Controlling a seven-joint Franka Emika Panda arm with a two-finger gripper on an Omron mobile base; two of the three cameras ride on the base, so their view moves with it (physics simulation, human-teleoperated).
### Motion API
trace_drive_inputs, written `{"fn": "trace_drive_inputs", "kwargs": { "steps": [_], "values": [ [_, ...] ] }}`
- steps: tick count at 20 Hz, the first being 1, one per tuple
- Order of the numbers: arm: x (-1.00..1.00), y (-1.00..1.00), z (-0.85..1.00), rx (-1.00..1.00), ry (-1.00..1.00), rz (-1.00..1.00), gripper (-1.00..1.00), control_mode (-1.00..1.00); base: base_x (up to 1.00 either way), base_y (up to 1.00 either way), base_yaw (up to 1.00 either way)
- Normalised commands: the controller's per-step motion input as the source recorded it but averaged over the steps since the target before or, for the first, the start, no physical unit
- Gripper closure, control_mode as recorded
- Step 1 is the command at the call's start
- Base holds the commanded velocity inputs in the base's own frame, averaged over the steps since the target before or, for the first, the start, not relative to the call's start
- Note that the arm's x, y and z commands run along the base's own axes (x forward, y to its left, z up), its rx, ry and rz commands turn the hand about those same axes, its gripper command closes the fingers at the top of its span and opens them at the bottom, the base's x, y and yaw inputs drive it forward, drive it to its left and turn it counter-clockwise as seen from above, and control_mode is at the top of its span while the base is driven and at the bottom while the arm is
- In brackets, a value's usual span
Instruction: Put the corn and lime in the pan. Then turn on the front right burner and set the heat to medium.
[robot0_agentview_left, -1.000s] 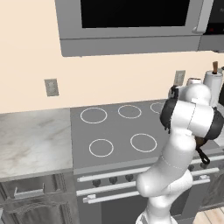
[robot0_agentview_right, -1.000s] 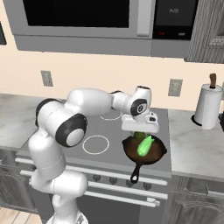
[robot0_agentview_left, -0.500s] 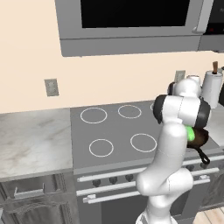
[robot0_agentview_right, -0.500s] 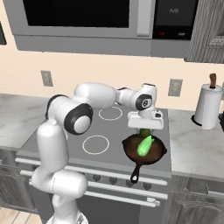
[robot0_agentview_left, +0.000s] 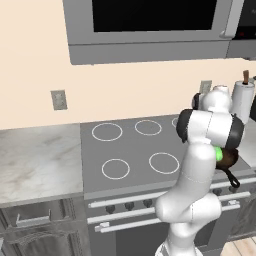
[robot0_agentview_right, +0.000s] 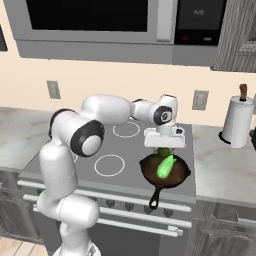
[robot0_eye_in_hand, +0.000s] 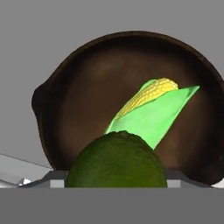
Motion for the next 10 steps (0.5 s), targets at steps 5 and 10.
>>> {"fn": "trace_drive_inputs", "kwargs": {
  "steps": [5,10],
  "values": [
    [-0.19,0.51,-0.03,0.00,0.00,0.10,1.00,-1.00,0.00,0.00,0.00],
    [0.02,0.03,-0.36,0.00,0.00,0.01,1.00,-1.00,0.00,0.00,0.00]
  ]
}}
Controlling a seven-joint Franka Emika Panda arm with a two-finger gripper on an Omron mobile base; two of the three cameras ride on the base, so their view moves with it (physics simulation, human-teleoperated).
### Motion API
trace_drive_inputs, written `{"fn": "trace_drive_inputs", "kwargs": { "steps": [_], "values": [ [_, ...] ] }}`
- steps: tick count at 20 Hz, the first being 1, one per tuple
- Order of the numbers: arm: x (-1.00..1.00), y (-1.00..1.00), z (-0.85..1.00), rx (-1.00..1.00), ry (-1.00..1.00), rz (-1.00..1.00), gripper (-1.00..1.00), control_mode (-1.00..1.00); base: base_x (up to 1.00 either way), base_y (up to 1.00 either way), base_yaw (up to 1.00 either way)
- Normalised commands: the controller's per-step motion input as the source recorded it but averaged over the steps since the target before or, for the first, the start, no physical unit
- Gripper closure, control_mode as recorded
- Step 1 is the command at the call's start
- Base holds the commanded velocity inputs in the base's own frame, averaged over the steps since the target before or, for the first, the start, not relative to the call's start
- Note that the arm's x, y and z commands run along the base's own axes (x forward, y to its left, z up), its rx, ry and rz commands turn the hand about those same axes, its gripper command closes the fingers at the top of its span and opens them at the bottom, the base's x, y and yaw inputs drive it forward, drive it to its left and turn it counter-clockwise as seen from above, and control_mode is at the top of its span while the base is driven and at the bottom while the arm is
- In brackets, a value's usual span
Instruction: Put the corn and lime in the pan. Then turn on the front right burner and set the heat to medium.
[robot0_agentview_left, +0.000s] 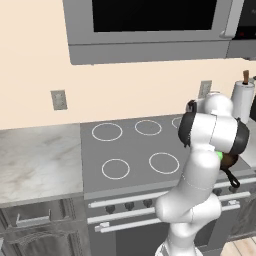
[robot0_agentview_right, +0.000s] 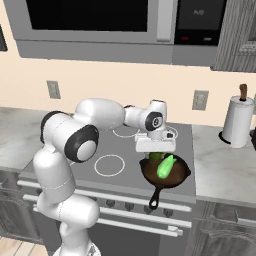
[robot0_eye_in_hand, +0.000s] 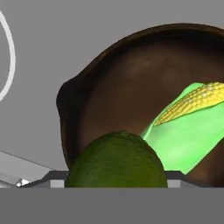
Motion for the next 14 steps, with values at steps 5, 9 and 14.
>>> {"fn": "trace_drive_inputs", "kwargs": {
  "steps": [5,9,14],
  "values": [
    [0.00,-0.01,-0.42,0.00,0.00,0.00,1.00,-1.00,0.00,0.00,0.00],
    [0.00,0.00,-0.20,0.00,0.00,0.00,1.00,-1.00,0.00,0.00,0.00],
    [0.05,0.00,0.00,0.00,0.00,0.00,1.00,-1.00,0.00,0.00,0.00]
  ]
}}
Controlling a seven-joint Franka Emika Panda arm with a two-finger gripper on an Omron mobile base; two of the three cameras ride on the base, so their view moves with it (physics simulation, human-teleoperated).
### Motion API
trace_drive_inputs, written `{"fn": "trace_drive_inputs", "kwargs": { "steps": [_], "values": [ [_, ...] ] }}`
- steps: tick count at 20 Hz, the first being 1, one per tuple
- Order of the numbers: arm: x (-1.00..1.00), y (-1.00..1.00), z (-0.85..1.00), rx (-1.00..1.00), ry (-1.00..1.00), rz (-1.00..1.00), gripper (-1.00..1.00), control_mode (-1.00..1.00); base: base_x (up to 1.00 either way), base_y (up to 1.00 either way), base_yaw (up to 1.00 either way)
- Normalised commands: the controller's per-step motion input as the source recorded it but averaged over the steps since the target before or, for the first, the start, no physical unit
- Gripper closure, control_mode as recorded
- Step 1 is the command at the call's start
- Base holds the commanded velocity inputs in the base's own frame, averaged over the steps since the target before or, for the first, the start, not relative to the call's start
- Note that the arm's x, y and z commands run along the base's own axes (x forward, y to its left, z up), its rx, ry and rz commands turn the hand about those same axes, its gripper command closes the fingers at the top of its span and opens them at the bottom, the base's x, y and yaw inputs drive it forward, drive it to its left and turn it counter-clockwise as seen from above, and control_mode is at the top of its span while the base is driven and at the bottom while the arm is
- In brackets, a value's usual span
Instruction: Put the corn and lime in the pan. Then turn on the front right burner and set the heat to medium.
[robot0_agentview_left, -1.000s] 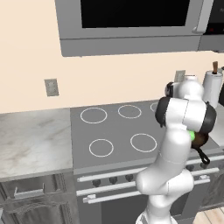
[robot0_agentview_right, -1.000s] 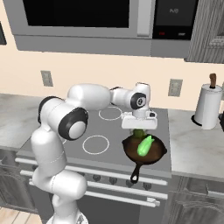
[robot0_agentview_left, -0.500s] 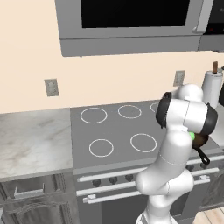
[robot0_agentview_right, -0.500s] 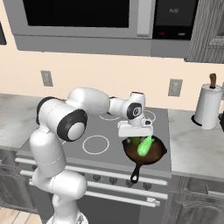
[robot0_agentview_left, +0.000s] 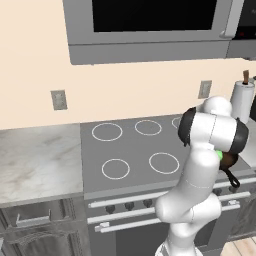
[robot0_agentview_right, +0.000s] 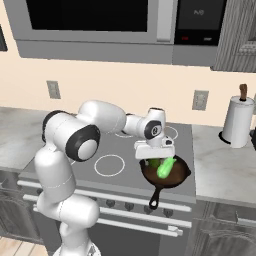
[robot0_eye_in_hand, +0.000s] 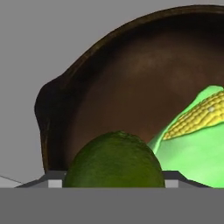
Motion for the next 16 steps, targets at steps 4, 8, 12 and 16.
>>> {"fn": "trace_drive_inputs", "kwargs": {
  "steps": [4,8,12,16],
  "values": [
    [0.44,-0.09,-0.02,0.00,0.00,0.00,1.00,-1.00,0.00,0.00,0.00],
    [0.20,-0.10,-0.06,0.00,0.00,-0.01,1.00,-1.00,0.00,0.00,0.00],
    [-0.01,0.00,0.00,0.00,0.00,0.00,-1.00,-1.00,0.00,0.00,0.00],
    [-0.14,0.00,0.00,0.00,0.00,0.00,-1.00,-1.00,0.00,0.00,0.00]
  ]
}}
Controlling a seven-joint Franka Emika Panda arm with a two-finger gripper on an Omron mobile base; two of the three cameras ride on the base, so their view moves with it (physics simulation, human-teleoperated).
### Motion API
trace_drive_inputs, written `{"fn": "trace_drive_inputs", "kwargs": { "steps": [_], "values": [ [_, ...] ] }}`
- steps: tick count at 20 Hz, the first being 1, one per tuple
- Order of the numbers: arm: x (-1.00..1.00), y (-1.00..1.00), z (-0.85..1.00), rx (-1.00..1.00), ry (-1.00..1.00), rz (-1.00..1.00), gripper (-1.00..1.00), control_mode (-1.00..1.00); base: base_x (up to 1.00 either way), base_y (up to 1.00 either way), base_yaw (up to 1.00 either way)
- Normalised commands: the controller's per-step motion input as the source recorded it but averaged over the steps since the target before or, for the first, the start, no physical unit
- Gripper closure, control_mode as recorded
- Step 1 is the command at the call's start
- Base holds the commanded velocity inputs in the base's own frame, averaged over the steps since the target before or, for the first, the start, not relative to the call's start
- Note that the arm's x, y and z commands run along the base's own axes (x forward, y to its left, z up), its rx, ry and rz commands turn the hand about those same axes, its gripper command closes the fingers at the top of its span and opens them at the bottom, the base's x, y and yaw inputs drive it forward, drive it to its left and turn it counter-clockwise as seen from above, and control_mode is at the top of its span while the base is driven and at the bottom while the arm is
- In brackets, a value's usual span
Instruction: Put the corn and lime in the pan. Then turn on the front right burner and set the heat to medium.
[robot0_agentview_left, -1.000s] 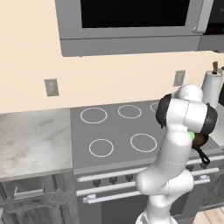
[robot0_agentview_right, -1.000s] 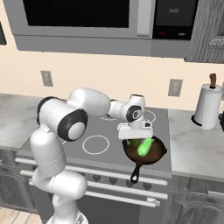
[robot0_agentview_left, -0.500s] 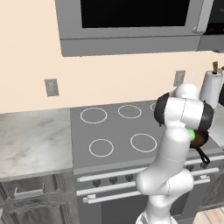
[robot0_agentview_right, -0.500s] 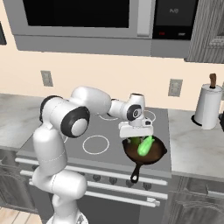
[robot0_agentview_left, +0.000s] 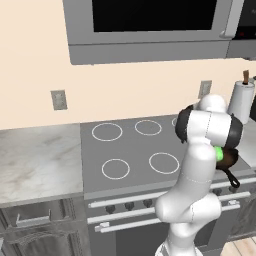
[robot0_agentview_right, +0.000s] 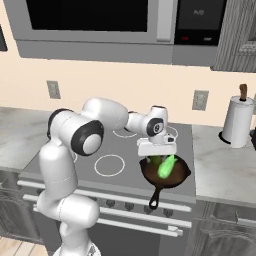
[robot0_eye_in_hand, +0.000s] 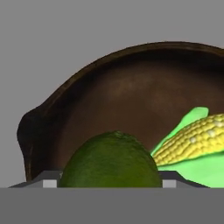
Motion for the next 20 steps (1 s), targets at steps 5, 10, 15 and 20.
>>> {"fn": "trace_drive_inputs", "kwargs": {
  "steps": [5,10,15,20],
  "values": [
    [-0.41,0.00,0.00,0.00,0.00,0.00,-1.00,-1.00,0.00,0.00,0.00],
    [-0.54,0.00,0.07,0.00,0.00,0.00,-1.00,-1.00,0.00,0.00,0.00],
    [-0.56,0.00,0.35,0.00,-0.05,0.00,-1.00,-1.00,0.00,0.00,0.00],
    [-0.63,-0.07,0.33,0.00,-0.10,0.00,-1.00,-1.00,0.00,0.00,0.00]
  ]
}}
